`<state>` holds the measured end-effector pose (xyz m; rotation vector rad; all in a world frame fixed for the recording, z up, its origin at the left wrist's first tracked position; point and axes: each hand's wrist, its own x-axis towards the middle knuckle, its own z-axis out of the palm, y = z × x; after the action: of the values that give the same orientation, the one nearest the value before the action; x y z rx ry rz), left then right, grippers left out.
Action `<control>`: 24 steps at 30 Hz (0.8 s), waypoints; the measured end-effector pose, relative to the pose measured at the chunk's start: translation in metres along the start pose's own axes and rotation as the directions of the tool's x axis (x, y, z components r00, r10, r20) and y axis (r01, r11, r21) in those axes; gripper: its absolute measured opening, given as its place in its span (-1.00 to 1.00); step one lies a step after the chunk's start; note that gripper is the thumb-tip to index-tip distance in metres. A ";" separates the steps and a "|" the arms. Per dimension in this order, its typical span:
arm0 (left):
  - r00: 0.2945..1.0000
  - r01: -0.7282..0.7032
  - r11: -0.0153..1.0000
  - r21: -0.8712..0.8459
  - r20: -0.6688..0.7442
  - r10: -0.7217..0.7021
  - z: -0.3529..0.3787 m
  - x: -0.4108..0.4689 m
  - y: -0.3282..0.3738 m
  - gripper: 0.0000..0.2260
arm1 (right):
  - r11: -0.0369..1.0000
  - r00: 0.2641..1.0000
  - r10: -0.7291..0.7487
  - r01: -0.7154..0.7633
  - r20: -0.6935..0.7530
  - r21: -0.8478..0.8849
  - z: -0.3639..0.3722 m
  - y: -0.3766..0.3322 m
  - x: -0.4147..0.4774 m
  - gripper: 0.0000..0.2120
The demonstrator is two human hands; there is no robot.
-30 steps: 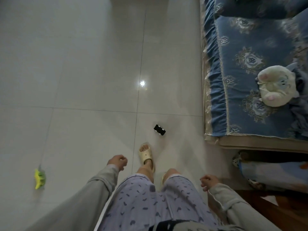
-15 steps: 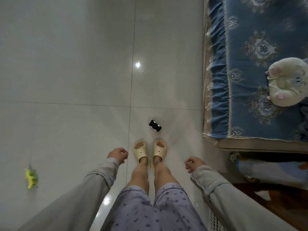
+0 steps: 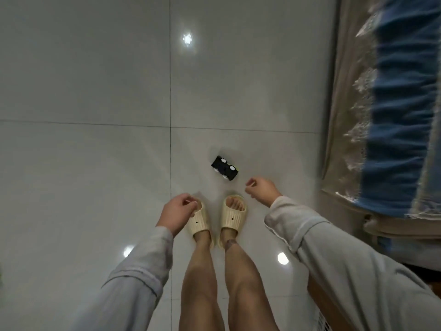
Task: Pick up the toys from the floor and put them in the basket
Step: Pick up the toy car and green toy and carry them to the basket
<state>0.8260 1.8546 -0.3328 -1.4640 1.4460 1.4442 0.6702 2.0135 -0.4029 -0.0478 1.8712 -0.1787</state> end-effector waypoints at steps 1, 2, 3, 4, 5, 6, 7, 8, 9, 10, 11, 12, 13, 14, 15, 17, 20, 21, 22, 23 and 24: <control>1.000 -0.004 1.000 -0.009 -0.003 0.004 0.002 0.023 -0.006 -0.80 | 1.000 1.000 0.003 -0.003 -0.022 -0.018 0.012 0.000 0.027 -0.68; 1.000 -0.002 1.000 -0.018 -0.006 0.002 0.004 0.044 -0.013 -0.81 | 0.999 0.999 0.001 -0.003 -0.051 -0.033 0.025 0.000 0.053 -0.61; 1.000 0.008 1.000 -0.028 -0.012 -0.008 0.005 0.065 -0.021 -0.81 | 0.999 0.997 -0.001 -0.002 -0.081 -0.039 0.037 0.002 0.077 -0.52; 1.000 0.021 0.999 -0.041 -0.020 -0.022 0.006 0.084 -0.030 -0.81 | 0.999 0.994 -0.002 -0.002 -0.106 -0.036 0.050 0.004 0.100 -0.39; 0.999 0.035 0.998 -0.056 -0.026 -0.036 0.006 0.102 -0.040 -0.81 | 1.000 0.993 0.001 -0.005 -0.121 -0.029 0.063 0.006 0.120 -0.26; 0.998 0.049 0.996 -0.068 -0.029 -0.051 0.007 0.118 -0.050 -0.81 | 1.000 0.992 0.005 -0.009 -0.127 -0.027 0.074 0.009 0.139 -0.14; 0.997 0.068 0.995 -0.073 -0.029 -0.070 0.007 0.131 -0.059 -0.81 | 0.999 0.991 0.004 -0.011 -0.134 -0.046 0.086 0.013 0.156 -0.07; 0.995 0.090 0.993 -0.071 -0.030 -0.092 0.007 0.141 -0.068 -0.81 | 0.996 0.989 -0.002 -0.011 -0.145 -0.087 0.096 0.017 0.170 -0.04; 0.993 0.110 0.992 -0.067 -0.032 -0.112 0.006 0.150 -0.075 -0.81 | 0.990 0.986 -0.014 -0.010 -0.167 -0.140 0.105 0.021 0.181 -0.05; 0.991 0.127 0.990 -0.066 -0.036 -0.130 0.006 0.156 -0.083 -0.81 | 0.982 0.979 -0.035 -0.004 -0.203 -0.188 0.113 0.024 0.189 -0.10; 0.989 0.141 0.988 -0.066 -0.043 -0.144 0.005 0.160 -0.090 -0.81 | 0.977 0.965 -0.064 0.008 -0.253 -0.215 0.119 0.026 0.196 -0.19; 0.987 0.152 0.986 -0.063 -0.048 -0.155 0.004 0.162 -0.095 -0.81 | 0.977 0.950 -0.085 0.021 -0.301 -0.210 0.123 0.027 0.201 -0.29; 0.985 0.163 0.985 -0.055 -0.049 -0.166 0.004 0.162 -0.099 -0.81 | 0.984 0.940 -0.089 0.030 -0.330 -0.178 0.124 0.028 0.202 -0.39; 0.984 0.168 0.985 -0.043 -0.047 -0.170 0.003 0.160 -0.101 -0.81 | 0.990 0.940 -0.076 0.032 -0.332 -0.134 0.121 0.029 0.200 -0.47; 0.984 0.169 0.985 -0.030 -0.044 -0.170 0.003 0.155 -0.101 -0.80 | 0.995 0.948 -0.054 0.024 -0.313 -0.097 0.116 0.029 0.195 -0.52; 0.985 0.169 0.985 -0.011 -0.040 -0.170 0.001 0.138 -0.099 -0.80 | 0.998 0.964 -0.025 0.008 -0.266 -0.066 0.100 0.028 0.171 -0.53; 0.991 0.131 0.991 0.001 -0.032 -0.131 -0.003 0.096 -0.090 -0.81 | 0.999 0.975 -0.027 0.019 -0.222 -0.037 0.067 0.030 0.119 -0.52; 0.992 0.122 0.992 0.007 -0.034 -0.122 -0.005 0.079 -0.086 -0.81 | 0.999 0.979 -0.033 0.027 -0.203 -0.033 0.056 0.030 0.098 -0.53; 0.993 0.115 0.993 0.007 -0.041 -0.114 -0.008 0.060 -0.081 -0.82 | 0.999 0.983 -0.040 0.034 -0.181 -0.034 0.044 0.029 0.074 -0.52; 0.993 0.104 0.995 0.003 -0.046 -0.104 -0.011 0.040 -0.077 -0.82 | 0.999 0.986 -0.043 0.039 -0.161 -0.033 0.033 0.028 0.049 -0.51; 0.994 0.093 0.996 -0.001 -0.050 -0.093 -0.014 0.019 -0.072 -0.82 | 0.999 0.989 -0.042 0.038 -0.143 -0.031 0.022 0.028 0.021 -0.50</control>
<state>0.8940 1.8516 -0.3665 -1.5561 1.3895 1.3587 0.6865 2.0359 -0.4336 -0.0934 2.0174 -0.1877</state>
